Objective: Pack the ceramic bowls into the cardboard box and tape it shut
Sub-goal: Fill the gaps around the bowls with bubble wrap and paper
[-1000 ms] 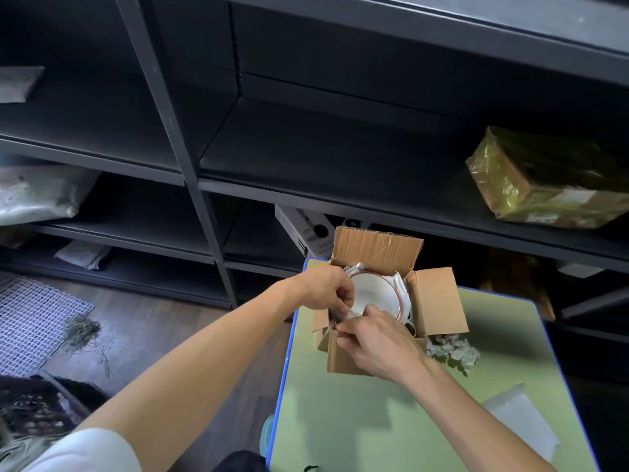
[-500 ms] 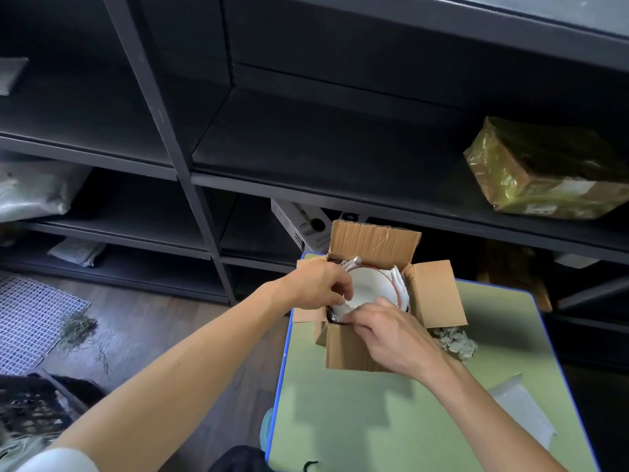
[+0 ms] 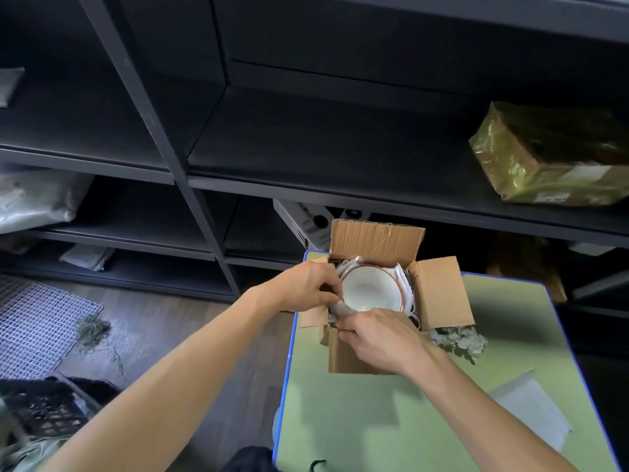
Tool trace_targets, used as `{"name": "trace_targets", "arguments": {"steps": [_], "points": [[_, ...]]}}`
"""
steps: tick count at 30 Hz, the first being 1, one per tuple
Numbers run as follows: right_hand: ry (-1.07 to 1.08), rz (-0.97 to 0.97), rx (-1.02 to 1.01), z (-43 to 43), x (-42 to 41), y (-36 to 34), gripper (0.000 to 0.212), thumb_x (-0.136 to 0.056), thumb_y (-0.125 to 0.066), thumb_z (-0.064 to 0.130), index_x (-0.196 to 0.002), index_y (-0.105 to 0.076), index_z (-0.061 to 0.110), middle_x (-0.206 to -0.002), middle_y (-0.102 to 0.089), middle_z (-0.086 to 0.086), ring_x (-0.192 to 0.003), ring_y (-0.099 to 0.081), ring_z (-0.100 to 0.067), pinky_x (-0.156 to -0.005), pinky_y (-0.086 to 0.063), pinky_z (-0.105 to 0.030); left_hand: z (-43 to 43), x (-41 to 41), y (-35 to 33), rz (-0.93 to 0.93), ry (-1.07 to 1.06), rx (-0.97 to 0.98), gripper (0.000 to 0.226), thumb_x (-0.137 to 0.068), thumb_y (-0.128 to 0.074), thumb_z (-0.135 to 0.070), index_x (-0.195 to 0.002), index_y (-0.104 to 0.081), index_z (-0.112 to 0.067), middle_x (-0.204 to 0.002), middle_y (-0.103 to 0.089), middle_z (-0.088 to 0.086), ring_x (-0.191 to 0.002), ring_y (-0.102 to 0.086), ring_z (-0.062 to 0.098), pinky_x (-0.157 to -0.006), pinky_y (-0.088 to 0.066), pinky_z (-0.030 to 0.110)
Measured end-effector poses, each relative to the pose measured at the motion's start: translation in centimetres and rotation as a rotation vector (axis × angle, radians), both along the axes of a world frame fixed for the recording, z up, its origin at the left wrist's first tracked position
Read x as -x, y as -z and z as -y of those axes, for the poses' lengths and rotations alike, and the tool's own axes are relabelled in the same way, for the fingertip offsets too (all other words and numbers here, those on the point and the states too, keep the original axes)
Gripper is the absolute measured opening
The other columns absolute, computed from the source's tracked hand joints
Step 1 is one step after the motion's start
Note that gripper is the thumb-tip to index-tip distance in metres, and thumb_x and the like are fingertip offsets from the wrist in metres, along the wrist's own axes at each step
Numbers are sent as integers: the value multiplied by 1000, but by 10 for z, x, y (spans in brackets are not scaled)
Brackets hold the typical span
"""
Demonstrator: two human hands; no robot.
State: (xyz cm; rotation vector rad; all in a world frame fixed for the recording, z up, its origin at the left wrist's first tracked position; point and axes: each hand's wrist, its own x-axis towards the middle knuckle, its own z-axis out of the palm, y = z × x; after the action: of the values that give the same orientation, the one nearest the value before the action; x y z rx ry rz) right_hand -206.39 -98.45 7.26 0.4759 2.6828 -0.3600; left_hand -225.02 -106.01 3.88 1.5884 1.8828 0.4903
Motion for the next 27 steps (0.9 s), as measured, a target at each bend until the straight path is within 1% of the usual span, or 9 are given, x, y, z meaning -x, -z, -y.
{"name": "trace_targets", "arguments": {"steps": [3,5,7,9,13,17,20,25,27], "points": [[-11,-15,19,0,-1,-1,25,-100,-39,39,-118,-56,36,-109,-69,-2,-102,-62,-32,-73,-49,-41,0,0,0,4,-3,3,10,-91,-65,-25,-98,-72,-23,-92,-55,-16,-87,-52,4,-77,-42,21],[-6,-53,10,0,-7,-3,25,-100,-39,39,-114,-59,33,-111,-68,4,-104,-62,-27,-73,-49,-41,1,0,0,6,-9,-9,10,-91,-64,-24,-98,-72,-23,-94,-56,-15,-89,-53,5,-78,-42,21],[22,-100,-20,-3,-16,-4,28,-100,-38,40,-112,-61,31,-113,-67,11,-106,-61,-21,-77,-50,-41,3,-2,2,3,-18,-37,12,-92,-63,-23,-100,-72,-22,-97,-59,-13,-92,-54,7,-80,-44,22],[36,-122,-37,-6,-22,-3,28,-100,-38,40,-111,-62,30,-113,-67,12,-105,-62,-20,-79,-51,-41,4,-4,3,-9,-28,-56,14,-92,-63,-23,-102,-72,-21,-100,-60,-11,-93,-54,8,-81,-44,21],[47,-127,-20,-9,-22,-3,28,-98,-40,39,-111,-63,31,-112,-69,10,-104,-63,-22,-79,-52,-41,5,-8,3,-47,-30,-72,15,-92,-63,-22,-104,-73,-22,-100,-57,-14,-93,-53,7,-82,-44,23],[35,-144,-15,-1,-17,-6,29,-100,-40,38,-117,-62,32,-112,-69,8,-106,-62,-24,-78,-51,-41,5,-14,1,-88,-27,-62,15,-91,-66,-32,-102,-75,-27,-103,-58,-12,-93,-51,5,-81,-46,25],[50,-121,-9,5,-15,-7,29,-99,-43,36,-123,-60,35,-109,-71,-1,-103,-64,-29,-75,-52,-42,3,-18,0,-119,-38,-71,15,-91,-66,-32,-100,-76,-24,-100,-57,-11,-91,-50,5,-79,-46,27],[98,-91,-42,9,-16,-6,29,-99,-42,36,-122,-59,37,-110,-70,-2,-104,-63,-29,-69,-42,-38,6,-20,2,-80,-57,-62,14,-92,-66,-31,-98,-74,-22,-100,-57,-10,-92,-54,8,-80,-47,29],[106,-90,-47,10,-16,-5,29,-100,-42,36,-123,-59,37,-111,-70,-2,-105,-63,-29,-70,-43,-37,6,-20,2,-67,-52,-67,14,-92,-66,-31,-98,-74,-20,-100,-57,-10,-92,-54,8,-80,-47,27]]}}
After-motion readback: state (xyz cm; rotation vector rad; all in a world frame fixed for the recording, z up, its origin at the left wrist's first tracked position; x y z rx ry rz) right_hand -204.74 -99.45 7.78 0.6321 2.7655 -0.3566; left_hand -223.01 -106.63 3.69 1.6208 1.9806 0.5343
